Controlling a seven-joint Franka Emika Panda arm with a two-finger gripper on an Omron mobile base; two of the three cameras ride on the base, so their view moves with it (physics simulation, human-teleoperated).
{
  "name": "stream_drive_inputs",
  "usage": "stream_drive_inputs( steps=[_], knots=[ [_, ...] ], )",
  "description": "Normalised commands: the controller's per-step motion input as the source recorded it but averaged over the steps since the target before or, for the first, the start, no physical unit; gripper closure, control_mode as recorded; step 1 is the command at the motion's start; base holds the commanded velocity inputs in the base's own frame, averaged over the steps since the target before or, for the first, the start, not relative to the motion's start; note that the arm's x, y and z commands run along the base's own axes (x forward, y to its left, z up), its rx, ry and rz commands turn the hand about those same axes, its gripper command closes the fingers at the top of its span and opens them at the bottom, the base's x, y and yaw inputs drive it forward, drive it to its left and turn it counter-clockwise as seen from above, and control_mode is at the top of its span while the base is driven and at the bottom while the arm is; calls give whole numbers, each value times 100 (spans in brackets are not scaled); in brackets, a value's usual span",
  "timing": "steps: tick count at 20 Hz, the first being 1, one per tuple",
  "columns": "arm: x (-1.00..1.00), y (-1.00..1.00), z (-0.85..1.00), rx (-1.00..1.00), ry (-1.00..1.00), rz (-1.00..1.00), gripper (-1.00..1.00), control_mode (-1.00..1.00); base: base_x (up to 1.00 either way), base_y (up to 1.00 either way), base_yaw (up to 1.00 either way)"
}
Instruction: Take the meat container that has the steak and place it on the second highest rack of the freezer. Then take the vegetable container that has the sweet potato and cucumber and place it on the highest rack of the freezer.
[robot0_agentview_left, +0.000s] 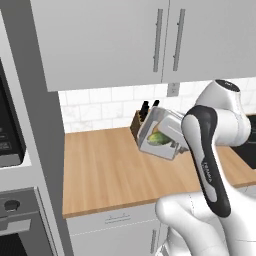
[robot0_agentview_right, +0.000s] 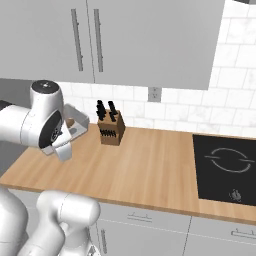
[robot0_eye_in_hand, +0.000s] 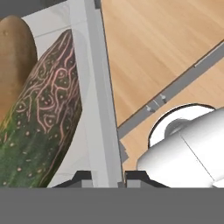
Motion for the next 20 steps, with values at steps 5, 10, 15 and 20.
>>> stream_drive_inputs(
  steps=[5, 10, 15, 20],
  knots=[
    [-3, 0, 0, 0, -2, 1, 100, -100, 0, 0, 0],
    [0, 0, 0, 0, 0, 0, 100, 100, -51, -1, 21],
    [0, 0, 0, 0, 0, 0, 100, 100, -60, -4, 39],
    [0, 0, 0, 0, 0, 0, 100, 100, -31, 20, 54]
  ],
)
